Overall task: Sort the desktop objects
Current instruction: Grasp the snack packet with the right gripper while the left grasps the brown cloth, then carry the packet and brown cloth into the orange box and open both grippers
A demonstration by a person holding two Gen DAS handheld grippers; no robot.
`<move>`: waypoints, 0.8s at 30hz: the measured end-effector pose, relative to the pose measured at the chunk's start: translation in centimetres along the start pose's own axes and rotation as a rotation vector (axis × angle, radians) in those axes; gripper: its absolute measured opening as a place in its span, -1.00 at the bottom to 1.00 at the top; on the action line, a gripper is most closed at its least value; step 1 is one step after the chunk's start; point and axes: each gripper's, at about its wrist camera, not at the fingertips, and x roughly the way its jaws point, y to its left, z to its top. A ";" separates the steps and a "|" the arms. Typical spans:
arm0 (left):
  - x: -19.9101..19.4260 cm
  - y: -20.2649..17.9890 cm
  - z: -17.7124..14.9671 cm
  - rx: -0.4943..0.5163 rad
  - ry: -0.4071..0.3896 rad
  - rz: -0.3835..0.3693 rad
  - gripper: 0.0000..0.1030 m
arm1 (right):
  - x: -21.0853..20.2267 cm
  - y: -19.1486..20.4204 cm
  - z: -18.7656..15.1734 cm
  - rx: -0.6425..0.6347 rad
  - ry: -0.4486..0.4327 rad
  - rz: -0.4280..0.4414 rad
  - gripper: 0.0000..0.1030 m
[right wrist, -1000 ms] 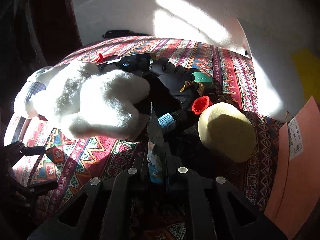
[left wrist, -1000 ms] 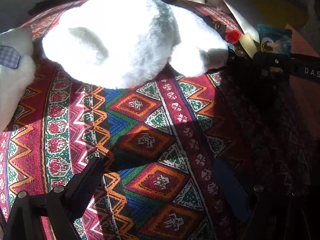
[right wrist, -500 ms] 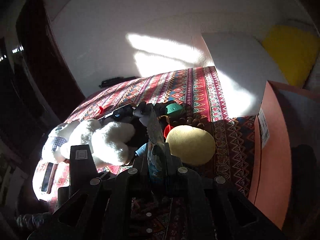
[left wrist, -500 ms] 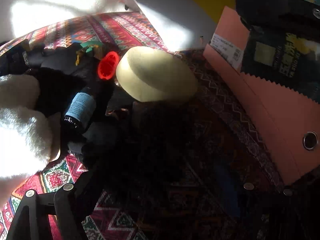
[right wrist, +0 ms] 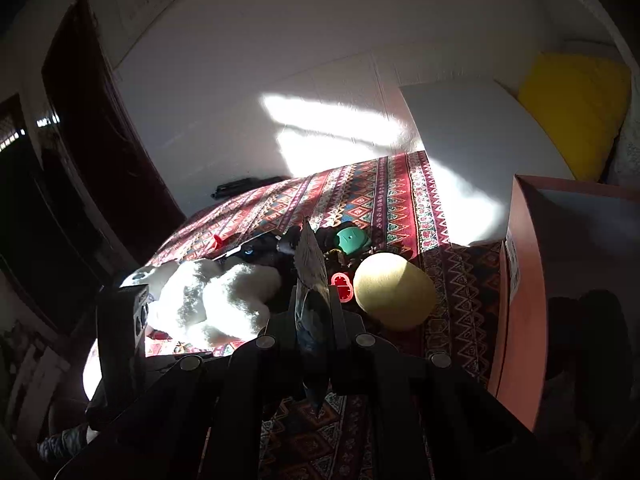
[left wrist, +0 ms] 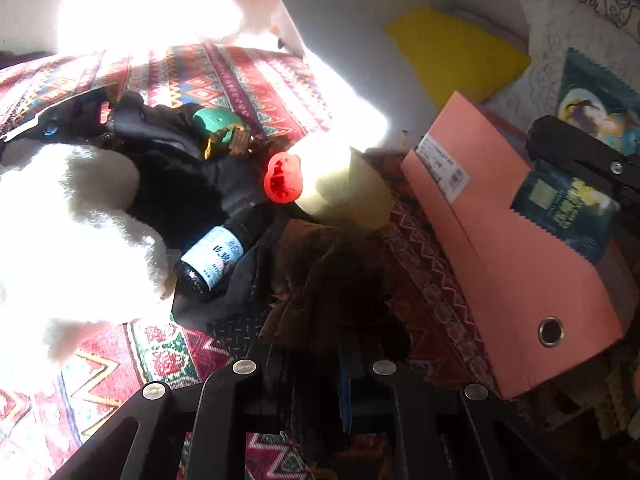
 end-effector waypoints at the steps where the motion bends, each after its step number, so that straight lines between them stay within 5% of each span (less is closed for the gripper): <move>1: -0.9 -0.3 -0.3 0.008 -0.013 0.001 -0.78 | -0.3 0.1 -0.1 -0.002 -0.006 0.003 -0.82; 15: -8.6 -2.1 -1.2 0.023 -0.126 0.020 -0.77 | -3.6 -0.7 -0.6 0.004 -0.067 -0.009 -0.82; 24: -11.2 -8.7 0.9 0.151 -0.200 -0.017 -0.77 | -8.8 -2.8 -1.0 0.041 -0.190 -0.075 -0.82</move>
